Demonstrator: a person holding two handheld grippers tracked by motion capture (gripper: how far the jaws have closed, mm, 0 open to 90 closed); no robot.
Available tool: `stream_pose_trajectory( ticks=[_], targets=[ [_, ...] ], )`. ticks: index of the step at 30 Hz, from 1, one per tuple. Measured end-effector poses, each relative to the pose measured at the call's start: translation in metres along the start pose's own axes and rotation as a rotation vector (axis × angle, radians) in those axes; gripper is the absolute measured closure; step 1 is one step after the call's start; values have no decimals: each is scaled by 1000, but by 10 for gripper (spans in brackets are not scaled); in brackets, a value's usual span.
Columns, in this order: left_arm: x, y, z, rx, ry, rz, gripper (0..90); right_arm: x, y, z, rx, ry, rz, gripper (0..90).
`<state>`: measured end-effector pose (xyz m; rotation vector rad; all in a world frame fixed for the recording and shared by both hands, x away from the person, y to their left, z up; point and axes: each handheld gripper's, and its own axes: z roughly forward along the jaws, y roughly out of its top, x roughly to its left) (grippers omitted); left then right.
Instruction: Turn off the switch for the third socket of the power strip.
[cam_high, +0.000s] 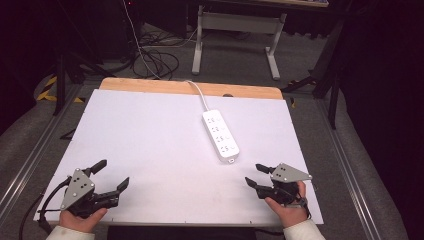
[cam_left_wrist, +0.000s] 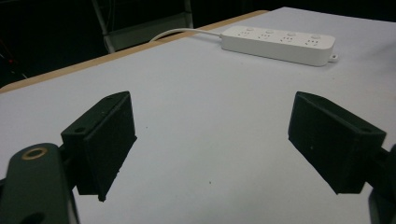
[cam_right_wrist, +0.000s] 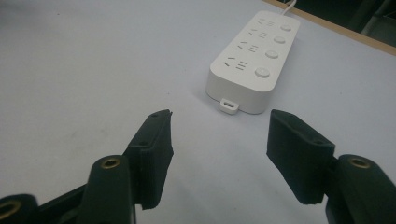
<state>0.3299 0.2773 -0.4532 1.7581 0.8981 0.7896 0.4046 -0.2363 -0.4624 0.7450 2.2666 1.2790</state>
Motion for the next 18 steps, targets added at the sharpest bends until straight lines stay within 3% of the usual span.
stream_pose_trajectory(
  ticks=[18],
  targets=[
    [-3,1,1,12,13,4,158,0,1,-1,-4,-9,-5,407]
  ],
)
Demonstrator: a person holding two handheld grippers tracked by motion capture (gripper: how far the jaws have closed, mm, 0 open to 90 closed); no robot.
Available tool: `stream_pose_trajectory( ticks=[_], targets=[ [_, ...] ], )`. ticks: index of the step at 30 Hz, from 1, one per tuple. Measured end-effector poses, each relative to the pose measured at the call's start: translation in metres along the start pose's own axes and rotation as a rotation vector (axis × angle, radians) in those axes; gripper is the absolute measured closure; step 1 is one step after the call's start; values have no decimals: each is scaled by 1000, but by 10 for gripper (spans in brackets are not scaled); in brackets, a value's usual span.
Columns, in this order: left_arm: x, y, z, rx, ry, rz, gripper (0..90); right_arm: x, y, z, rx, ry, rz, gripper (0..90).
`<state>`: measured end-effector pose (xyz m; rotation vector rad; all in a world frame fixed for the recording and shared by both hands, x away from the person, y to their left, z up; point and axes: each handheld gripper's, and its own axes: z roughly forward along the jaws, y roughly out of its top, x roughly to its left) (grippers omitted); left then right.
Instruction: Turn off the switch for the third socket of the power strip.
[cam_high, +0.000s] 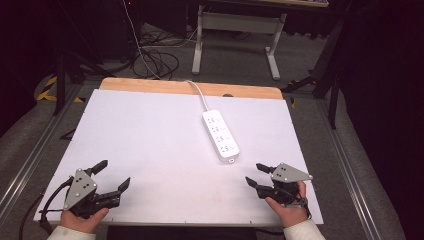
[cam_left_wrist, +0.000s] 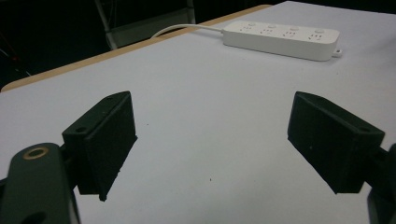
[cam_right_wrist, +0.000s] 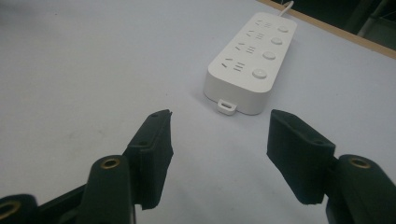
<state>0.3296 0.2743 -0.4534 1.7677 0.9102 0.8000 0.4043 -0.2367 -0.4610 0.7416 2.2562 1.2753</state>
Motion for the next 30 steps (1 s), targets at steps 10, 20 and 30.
stream_pose_trajectory(
  ticks=[10,20,30],
  targets=[
    [0,0,0,2,13,1,158,0,7,1,9,0,0,402],
    [0,0,0,5,19,5,158,-3,25,12,74,3,-43,491],
    [0,0,-1,2,18,5,158,-8,43,18,74,36,-26,497]
  ],
)
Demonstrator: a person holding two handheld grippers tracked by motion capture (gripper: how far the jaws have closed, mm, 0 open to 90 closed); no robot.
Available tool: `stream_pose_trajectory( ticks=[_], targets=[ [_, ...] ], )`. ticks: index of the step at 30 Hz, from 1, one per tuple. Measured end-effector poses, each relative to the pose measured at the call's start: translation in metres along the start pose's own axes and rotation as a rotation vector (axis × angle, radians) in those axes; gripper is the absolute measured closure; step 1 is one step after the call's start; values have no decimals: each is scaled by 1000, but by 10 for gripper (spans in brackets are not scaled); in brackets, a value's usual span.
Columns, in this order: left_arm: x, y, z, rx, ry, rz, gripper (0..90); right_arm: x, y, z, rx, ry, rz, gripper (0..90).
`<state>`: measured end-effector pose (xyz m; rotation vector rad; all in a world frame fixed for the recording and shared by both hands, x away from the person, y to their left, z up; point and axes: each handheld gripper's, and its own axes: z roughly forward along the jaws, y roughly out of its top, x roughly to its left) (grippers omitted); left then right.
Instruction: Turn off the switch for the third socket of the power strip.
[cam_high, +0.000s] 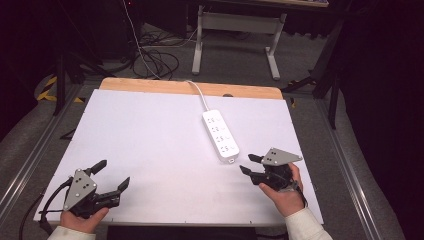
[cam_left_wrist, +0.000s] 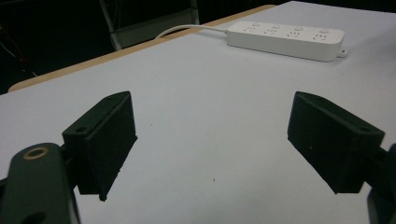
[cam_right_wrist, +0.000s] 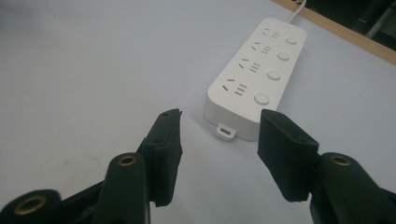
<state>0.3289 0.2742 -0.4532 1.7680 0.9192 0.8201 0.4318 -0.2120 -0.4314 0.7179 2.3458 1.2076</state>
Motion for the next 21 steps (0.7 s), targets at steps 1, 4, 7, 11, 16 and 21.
stream_pose_trajectory(
  ticks=[1,4,7,11,16,21],
  targets=[
    [0,0,0,1,0,0,158,0,0,0,0,0,0,497],
    [0,0,0,2,-2,3,158,0,8,3,5,0,-16,497],
    [0,0,0,1,-2,2,158,0,11,4,9,3,-21,497],
    [0,0,0,4,-2,8,158,-1,18,7,14,2,-33,499],
    [0,0,1,3,-5,-1,158,-1,29,10,9,5,-44,511],
    [0,0,1,3,-5,-1,158,-1,37,12,15,15,-61,544]
  ],
)
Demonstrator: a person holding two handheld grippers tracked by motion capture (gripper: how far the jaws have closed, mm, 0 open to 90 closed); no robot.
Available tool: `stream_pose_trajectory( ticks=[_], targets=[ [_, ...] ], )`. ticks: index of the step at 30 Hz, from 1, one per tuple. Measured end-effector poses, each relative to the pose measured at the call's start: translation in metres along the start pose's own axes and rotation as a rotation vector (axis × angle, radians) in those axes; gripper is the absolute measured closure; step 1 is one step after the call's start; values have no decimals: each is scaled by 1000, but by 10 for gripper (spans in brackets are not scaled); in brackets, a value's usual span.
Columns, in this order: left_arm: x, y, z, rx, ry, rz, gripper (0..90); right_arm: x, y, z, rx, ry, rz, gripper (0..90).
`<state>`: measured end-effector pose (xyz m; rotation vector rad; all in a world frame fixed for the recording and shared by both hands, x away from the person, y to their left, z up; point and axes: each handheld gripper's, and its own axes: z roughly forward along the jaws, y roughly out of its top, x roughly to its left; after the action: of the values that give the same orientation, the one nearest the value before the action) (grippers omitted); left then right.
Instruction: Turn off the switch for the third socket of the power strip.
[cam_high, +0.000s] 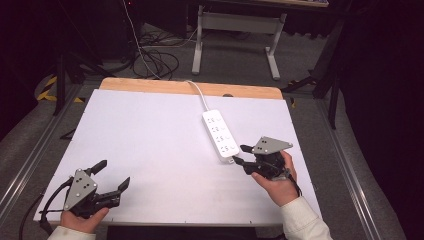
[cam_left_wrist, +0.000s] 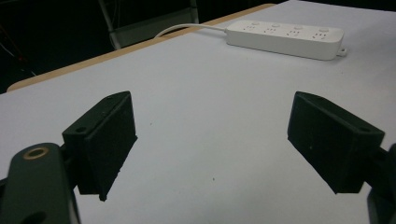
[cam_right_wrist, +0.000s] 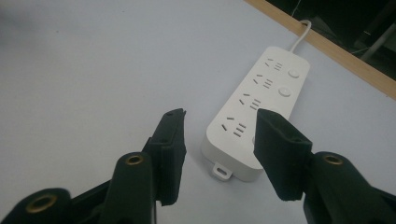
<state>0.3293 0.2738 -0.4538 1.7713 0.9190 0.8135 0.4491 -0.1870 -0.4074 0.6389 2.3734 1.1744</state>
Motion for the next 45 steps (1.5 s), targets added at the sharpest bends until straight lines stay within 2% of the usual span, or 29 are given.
stream_pose_trajectory(
  ticks=[13,15,16,17,18,22,29,34,45],
  targets=[
    [0,0,0,0,0,0,158,-15,13,9,13,22,15,637],
    [0,0,0,1,0,0,158,-19,14,10,20,39,25,686],
    [0,0,1,2,0,0,158,-22,16,11,17,50,33,764],
    [0,0,0,2,1,1,158,-22,16,11,17,50,33,764],
    [0,0,0,1,0,1,158,-24,17,12,11,60,42,834],
    [0,0,0,1,1,0,158,-28,20,14,13,60,48,897],
    [0,0,0,-3,5,3,158,-37,26,23,22,51,79,900],
    [0,0,0,-1,5,3,158,-48,27,37,23,47,142,900],
    [1,0,0,-3,7,2,159,-60,23,63,53,4,153,900]
  ],
)
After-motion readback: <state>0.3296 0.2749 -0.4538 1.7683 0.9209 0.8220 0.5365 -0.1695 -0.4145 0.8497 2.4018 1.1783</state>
